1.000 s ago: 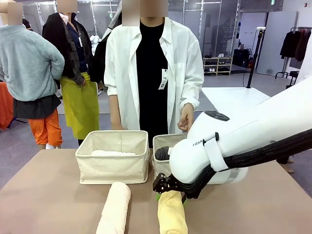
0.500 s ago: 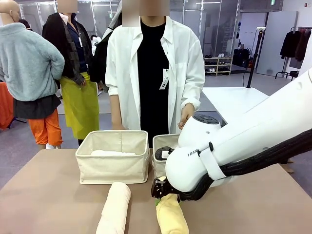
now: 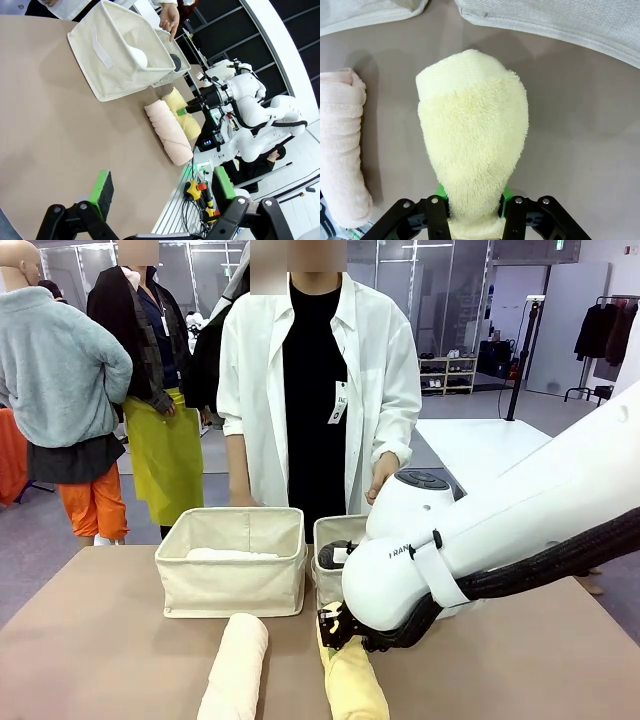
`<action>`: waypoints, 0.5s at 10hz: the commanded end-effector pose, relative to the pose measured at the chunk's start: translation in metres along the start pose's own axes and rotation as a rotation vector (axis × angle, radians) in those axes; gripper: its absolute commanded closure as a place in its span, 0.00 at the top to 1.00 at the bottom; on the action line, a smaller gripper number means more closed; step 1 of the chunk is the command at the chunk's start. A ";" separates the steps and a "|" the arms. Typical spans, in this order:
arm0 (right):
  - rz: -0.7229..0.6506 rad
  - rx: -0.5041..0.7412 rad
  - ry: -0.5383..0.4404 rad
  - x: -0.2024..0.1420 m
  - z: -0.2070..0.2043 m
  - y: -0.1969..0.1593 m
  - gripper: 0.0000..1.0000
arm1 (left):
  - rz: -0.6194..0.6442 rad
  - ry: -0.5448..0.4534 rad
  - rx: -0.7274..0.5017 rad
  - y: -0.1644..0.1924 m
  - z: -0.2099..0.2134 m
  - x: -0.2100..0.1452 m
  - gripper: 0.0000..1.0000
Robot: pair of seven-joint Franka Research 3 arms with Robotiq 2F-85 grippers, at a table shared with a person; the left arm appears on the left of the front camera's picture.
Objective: Divide the towels into two baskets.
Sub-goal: Pick up one hotel-folded towel from the bottom of the table and place it in the Fabric basket indicated by the person.
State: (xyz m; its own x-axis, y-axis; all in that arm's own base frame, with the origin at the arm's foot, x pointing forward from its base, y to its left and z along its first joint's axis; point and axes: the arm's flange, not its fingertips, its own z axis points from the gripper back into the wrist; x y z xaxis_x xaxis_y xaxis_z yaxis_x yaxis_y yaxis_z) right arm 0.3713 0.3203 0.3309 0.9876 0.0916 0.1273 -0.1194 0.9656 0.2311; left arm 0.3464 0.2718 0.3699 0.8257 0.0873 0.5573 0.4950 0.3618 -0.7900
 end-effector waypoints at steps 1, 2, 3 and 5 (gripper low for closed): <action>0.007 -0.003 0.037 -0.007 0.025 -0.009 0.16 | -0.008 0.004 0.004 -0.005 0.001 -0.004 1.00; 0.110 -0.029 0.068 -0.009 0.050 -0.018 0.16 | -0.008 0.004 0.004 -0.005 0.001 -0.004 1.00; 0.208 -0.012 0.098 -0.008 0.076 -0.027 0.16 | -0.008 0.004 0.004 -0.005 0.001 -0.004 1.00; 0.422 -0.009 0.106 -0.002 0.127 -0.044 0.16 | -0.008 0.004 0.004 -0.005 0.001 -0.004 1.00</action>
State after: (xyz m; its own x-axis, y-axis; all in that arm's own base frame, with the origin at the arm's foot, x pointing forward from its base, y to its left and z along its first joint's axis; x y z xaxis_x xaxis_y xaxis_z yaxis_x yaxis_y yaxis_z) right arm 0.3607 0.2653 0.4178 0.9131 0.3968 0.0943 -0.4074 0.8977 0.1677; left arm 0.3463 0.2719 0.3700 0.8256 0.0875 0.5574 0.4949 0.3620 -0.7899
